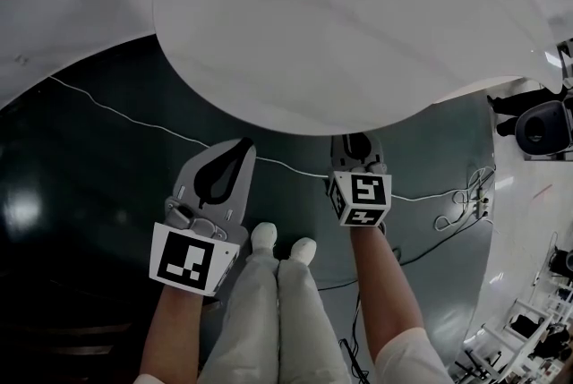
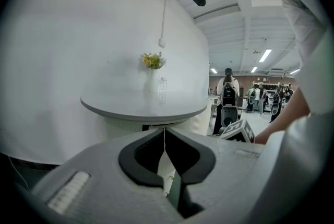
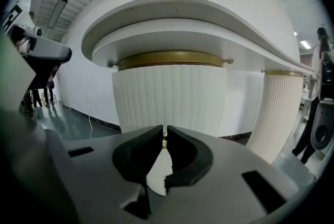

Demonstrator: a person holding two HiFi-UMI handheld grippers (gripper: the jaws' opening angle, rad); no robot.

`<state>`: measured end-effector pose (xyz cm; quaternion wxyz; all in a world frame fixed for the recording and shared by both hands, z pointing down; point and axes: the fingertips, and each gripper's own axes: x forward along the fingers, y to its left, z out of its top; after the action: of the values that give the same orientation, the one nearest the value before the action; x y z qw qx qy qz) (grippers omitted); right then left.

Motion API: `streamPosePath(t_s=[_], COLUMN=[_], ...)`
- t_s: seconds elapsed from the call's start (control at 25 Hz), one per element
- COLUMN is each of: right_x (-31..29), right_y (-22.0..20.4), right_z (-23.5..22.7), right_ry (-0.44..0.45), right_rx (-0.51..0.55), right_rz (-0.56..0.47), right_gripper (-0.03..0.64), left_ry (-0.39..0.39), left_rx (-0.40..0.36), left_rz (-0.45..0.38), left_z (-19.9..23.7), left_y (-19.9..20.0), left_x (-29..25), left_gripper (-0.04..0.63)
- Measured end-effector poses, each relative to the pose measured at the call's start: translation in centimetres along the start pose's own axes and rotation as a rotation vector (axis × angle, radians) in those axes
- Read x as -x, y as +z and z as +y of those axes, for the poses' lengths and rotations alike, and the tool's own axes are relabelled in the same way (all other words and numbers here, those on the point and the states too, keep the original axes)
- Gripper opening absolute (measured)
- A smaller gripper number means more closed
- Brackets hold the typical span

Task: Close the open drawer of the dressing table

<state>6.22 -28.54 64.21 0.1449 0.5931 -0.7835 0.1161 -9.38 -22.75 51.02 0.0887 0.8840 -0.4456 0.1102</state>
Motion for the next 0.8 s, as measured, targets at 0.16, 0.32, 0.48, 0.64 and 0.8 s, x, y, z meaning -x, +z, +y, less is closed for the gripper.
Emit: streamPosePath(t_s=[0.16,0.32,0.48,0.64,0.8], right_x=[-0.9,-1.8,-1.9,-1.7,-1.4], right_y=[0.5,1.0,1.1,1.2,1.2], right_z=[0.0,-0.1,0.0,0.1,0.1], right_ry=[-0.006,-0.005,0.012,0.018,0.006], right_rx=[0.007,0.016,0.018,0.080,0.126], right_rz=[-0.019,-0.037,-0.055,-0.041,-0.004], right_gripper=[0.020,0.020,0.020,0.020,-0.005], left_ry=[0.005,0.000,0.001,0.009,0.003], left_rx=[-0.014,-0.018,-0.007,-0.008,-0.015], left_rz=[-0.001,0.015,0.033,0.023,0.016], left_z=[0.6,0.7,0.9,0.8,0.2], left_y=[0.3,-0.2,-0.6,-0.4,-0.2], left_x=[0.5,1.1,1.4,1.1,0.6], left_gripper=[0.018,0.018,0.018,0.018,0.018])
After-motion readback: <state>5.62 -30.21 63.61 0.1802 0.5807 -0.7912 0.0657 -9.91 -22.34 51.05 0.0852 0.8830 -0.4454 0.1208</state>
